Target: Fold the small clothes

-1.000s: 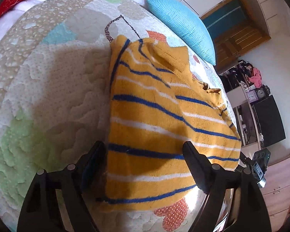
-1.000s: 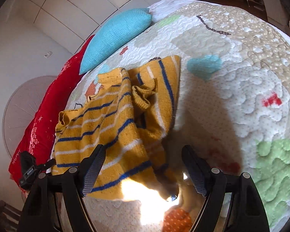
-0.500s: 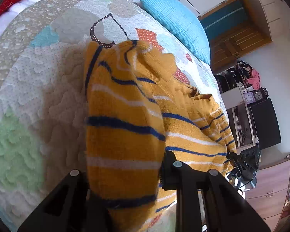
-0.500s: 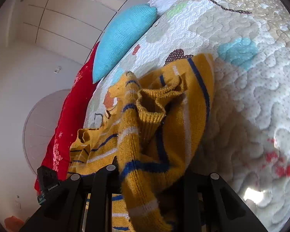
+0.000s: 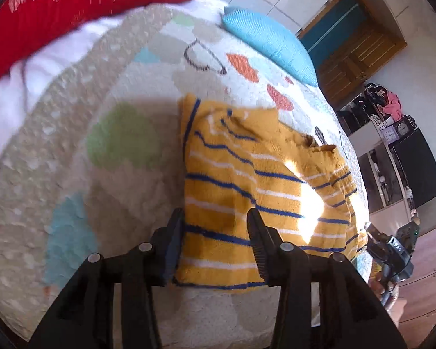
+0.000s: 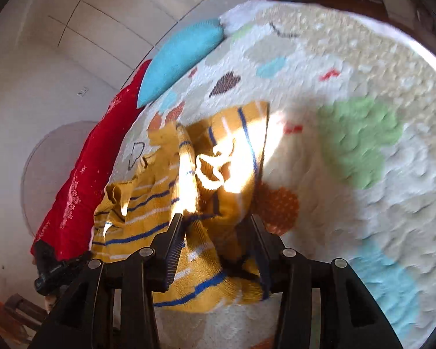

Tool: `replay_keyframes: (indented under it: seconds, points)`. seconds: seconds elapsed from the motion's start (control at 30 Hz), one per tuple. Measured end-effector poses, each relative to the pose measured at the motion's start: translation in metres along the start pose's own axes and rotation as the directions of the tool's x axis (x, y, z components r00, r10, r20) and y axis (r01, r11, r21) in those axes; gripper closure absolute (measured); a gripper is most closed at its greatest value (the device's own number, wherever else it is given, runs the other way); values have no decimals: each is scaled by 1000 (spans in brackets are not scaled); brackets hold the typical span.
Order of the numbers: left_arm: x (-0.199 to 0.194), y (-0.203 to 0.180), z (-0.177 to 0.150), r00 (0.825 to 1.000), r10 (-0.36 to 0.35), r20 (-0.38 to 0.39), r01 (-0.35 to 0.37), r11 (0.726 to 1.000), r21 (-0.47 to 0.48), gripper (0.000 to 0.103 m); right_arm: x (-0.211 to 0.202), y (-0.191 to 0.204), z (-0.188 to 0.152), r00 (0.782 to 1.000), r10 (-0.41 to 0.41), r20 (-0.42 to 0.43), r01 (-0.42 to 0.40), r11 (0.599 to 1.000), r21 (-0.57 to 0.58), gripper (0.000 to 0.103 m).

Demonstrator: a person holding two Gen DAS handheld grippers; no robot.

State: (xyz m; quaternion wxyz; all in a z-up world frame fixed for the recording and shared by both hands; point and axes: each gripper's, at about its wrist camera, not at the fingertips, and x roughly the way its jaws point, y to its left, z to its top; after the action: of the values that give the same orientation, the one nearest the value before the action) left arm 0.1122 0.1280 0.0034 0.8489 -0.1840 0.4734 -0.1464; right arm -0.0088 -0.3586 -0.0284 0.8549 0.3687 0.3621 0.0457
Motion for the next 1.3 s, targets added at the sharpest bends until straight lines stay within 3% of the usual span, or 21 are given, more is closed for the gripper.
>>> replay_keyframes:
  seconds: [0.07,0.17,0.33,0.43,0.5,0.57,0.7,0.77,0.87,1.0,1.1,1.17,1.3]
  points:
    - [-19,-11,6,997,4,74,-7,999,46,43,-22,13,10,997,-34,73,38,998,-55,53]
    - [-17,-32,17,996,-27,90,19,995,95,40,-25,44,26,995,-4,96,16,992,-128,53]
    - [36,-57,34,1000,-25,2,24,980,198,40,35,102,37,1000,6,17,-2,970,-243,55]
    - [79,-55,48,999,40,-32,-33,978,207,40,88,123,42,996,7,-85,-30,961,-275,55]
    - [102,-44,63,994,110,-26,-102,972,211,40,124,128,47,989,-38,-142,-7,952,-307,55]
    - [116,-27,81,990,138,-18,-132,973,187,40,152,128,54,982,-124,-144,66,935,-349,55]
    - [136,0,110,995,84,-59,-81,995,67,40,192,109,82,959,-266,-100,210,900,-382,55]
    - [142,2,113,995,78,-59,-74,996,59,40,203,93,94,961,-254,-105,205,916,-344,56]
    - [141,5,111,997,54,-50,-52,998,36,40,200,73,106,982,-163,-95,136,962,-237,56]
    - [127,11,110,998,-3,-58,1,1000,-28,40,192,52,112,994,-47,-100,35,992,-121,56]
    - [96,2,99,1000,18,-19,-19,999,-27,39,177,55,111,993,-75,-91,66,993,-101,55]
    - [70,-9,86,997,69,33,-69,998,2,31,158,66,106,991,-121,-56,112,983,-143,48]
    - [24,-27,57,977,160,140,-167,985,41,25,109,89,81,989,-143,36,148,957,-249,40]
